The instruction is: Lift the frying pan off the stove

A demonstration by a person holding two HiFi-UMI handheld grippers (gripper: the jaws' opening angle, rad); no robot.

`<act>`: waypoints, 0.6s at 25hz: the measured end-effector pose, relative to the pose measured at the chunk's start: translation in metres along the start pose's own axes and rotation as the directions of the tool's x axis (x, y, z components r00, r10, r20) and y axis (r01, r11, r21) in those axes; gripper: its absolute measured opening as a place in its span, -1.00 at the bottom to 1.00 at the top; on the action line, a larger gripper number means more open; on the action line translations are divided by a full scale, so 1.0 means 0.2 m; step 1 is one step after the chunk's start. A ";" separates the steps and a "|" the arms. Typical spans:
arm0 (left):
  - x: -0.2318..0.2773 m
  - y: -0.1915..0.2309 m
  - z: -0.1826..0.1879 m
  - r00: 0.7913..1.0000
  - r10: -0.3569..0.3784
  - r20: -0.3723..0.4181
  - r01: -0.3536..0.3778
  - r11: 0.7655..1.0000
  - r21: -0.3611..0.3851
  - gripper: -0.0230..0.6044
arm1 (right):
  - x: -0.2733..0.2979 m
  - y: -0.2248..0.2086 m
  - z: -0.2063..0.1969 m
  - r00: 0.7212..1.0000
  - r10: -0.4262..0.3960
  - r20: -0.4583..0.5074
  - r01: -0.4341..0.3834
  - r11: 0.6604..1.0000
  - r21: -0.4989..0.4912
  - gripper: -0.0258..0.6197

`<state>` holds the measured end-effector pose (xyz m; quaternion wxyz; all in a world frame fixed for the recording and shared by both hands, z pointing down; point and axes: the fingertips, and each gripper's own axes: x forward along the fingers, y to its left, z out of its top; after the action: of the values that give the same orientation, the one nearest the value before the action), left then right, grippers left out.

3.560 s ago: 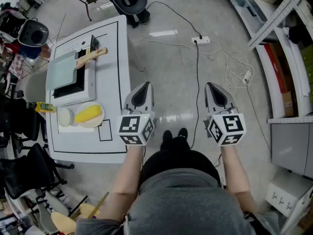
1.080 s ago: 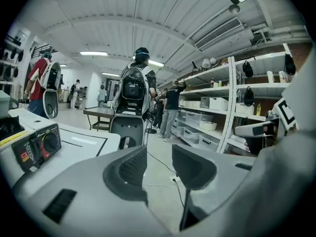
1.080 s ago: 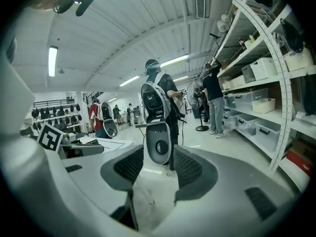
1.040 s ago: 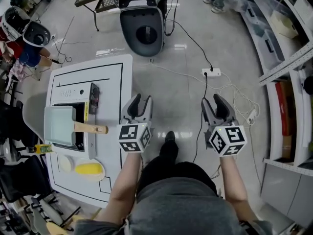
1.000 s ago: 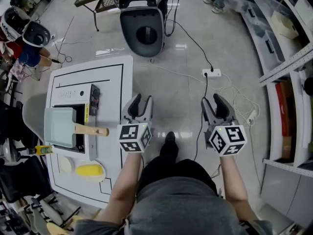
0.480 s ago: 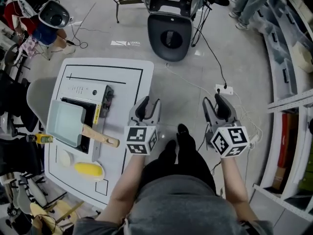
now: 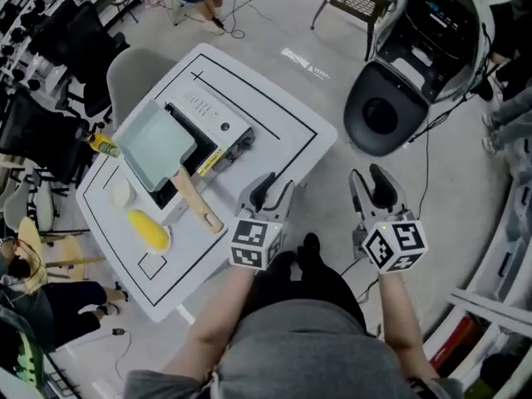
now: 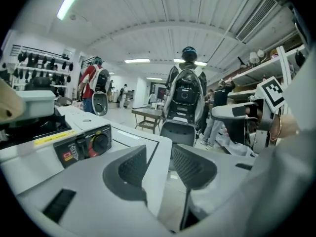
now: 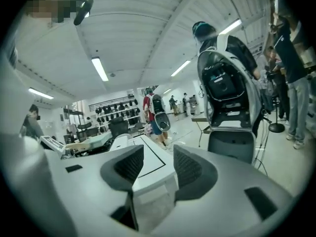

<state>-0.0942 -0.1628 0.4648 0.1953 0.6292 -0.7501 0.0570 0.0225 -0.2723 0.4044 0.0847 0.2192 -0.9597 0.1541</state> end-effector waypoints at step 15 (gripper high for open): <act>-0.66 0.37 -0.29 0.848 0.528 -0.034 -0.521 0.823 -0.226 -0.44 | 0.46 0.76 -0.14 0.812 0.549 -0.198 -0.565 0.824 -0.034 -0.35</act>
<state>-0.1354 -0.0075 0.4814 0.2314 0.3730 -0.8984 0.0133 -0.1234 -0.1696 0.4124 0.1319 -0.0905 -0.9761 0.1471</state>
